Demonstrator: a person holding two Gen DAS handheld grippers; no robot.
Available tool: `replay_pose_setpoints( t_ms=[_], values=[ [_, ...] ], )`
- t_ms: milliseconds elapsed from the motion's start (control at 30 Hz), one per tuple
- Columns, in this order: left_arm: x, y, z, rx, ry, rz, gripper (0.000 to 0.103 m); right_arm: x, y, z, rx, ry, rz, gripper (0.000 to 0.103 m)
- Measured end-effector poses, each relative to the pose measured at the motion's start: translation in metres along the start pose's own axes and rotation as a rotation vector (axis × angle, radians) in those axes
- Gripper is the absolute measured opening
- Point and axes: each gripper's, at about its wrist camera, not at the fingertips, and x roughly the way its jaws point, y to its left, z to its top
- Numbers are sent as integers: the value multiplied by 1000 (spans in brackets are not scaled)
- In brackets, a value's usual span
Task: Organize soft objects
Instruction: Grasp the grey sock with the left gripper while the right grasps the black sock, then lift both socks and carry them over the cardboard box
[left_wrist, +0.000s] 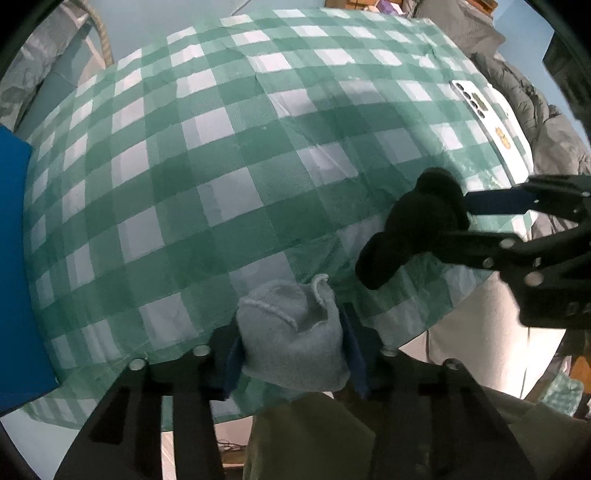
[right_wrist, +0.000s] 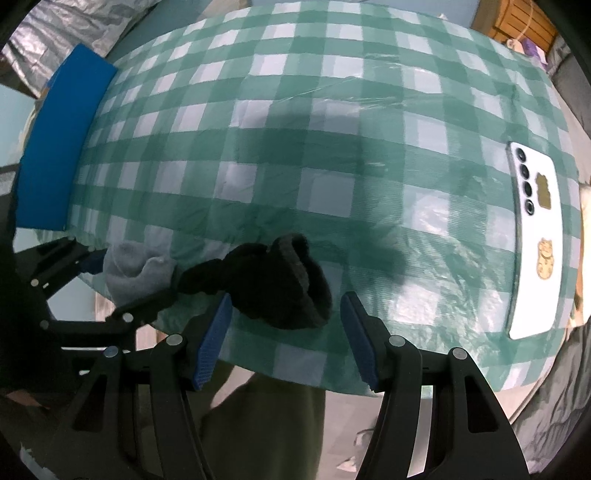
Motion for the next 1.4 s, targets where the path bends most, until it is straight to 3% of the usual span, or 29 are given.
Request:
replay_pose_setpoints(
  t_ms=[433,500,533,667,1400],
  values=[
    [-17,30,0,-25,-27,16,40,19,20,8,-86,25,-47,61],
    [-21,32,0,-26,-31,18,40,19,23,9,-90,14,-49,53],
    [-25,32,6,-27,-32,18,40,19,24,10,-85,13,-28,41],
    [-25,24,10,-31,-37,22,40,21,26,12,-63,10,-24,39],
    [-76,53,18,-60,-128,45,40,-46,18,23,17,-114,24,38]
  ],
)
